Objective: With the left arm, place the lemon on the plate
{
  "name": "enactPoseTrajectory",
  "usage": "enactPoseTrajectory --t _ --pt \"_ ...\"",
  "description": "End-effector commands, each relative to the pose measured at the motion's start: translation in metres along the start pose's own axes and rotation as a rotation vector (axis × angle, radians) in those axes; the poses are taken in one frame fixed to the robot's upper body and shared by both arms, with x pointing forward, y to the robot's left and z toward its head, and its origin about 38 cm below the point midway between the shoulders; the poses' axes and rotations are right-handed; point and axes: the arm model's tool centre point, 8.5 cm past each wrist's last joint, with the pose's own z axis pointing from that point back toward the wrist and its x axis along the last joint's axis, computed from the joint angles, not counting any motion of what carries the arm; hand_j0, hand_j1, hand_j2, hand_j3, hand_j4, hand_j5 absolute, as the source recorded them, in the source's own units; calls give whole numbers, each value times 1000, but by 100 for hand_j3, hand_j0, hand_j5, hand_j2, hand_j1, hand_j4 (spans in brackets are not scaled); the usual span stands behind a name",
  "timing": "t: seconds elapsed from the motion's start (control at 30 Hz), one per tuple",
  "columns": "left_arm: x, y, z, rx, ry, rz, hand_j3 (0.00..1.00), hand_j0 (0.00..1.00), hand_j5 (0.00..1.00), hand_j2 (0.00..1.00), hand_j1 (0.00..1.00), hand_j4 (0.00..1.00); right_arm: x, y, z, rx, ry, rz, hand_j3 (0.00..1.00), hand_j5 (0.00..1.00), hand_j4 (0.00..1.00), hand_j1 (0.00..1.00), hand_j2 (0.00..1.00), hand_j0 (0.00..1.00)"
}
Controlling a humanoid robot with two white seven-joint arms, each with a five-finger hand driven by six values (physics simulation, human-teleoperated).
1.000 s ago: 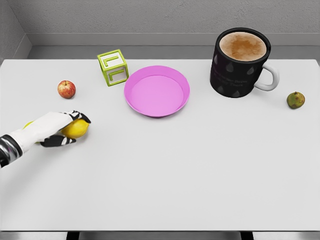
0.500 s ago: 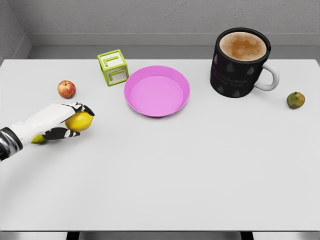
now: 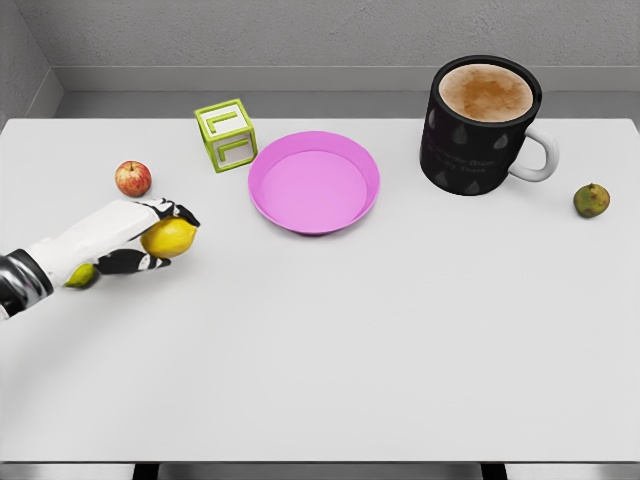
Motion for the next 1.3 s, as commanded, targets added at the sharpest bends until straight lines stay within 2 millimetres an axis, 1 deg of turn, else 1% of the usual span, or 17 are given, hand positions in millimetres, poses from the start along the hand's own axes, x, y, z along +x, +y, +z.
enactPoseTrajectory --t 0.0,0.13,0.2,0.23,0.3,0.4,0.53,0.57,0.83,0.87,0.97,1.03,1.27 --pt "1 -1 -1 4 -7 9 53 53 53 53 53 53 0 0 0 0 0 1 100 100 100 100 100 100" --pt "4 0 -5 14 -16 13 53 53 53 53 53 53 0 0 0 0 0 1 100 100 100 100 100 100" --pt "6 5 -8 26 -24 10 53 53 53 53 53 53 0 0 0 0 0 0 100 100 100 100 100 100" --pt "8 2 -10 21 -32 16 53 53 53 53 53 53 0 0 0 0 0 0 100 100 100 100 100 100" --pt "13 2 -17 11 -49 13 53 53 53 53 53 53 0 0 0 0 0 0 100 100 100 100 100 100" --pt "14 1 -18 11 -53 15 53 53 53 53 53 53 0 0 0 0 0 0 100 100 100 100 100 100" --pt "15 5 -20 20 -58 12 53 53 53 53 53 53 0 0 0 1 0 1 100 100 100 100 100 100" --pt "16 8 -21 27 -62 8 53 53 53 53 53 53 0 0 0 0 0 0 100 100 100 100 100 100" --pt "24 9 -29 45 -87 22 53 53 53 53 53 53 0 0 0 0 0 1 100 100 100 100 100 100" --pt "25 6 -32 33 -94 21 53 53 53 53 53 53 0 0 0 0 0 0 100 100 100 100 100 100" --pt "31 6 -40 33 -114 23 53 53 53 53 53 53 0 0 0 0 0 1 100 100 100 100 100 100" --pt "32 9 -41 39 -117 19 53 53 53 53 53 53 0 0 0 0 0 0 100 100 100 100 100 100" --pt "38 9 -46 47 -134 26 53 53 53 53 53 53 0 0 0 0 0 1 100 100 100 100 100 100"
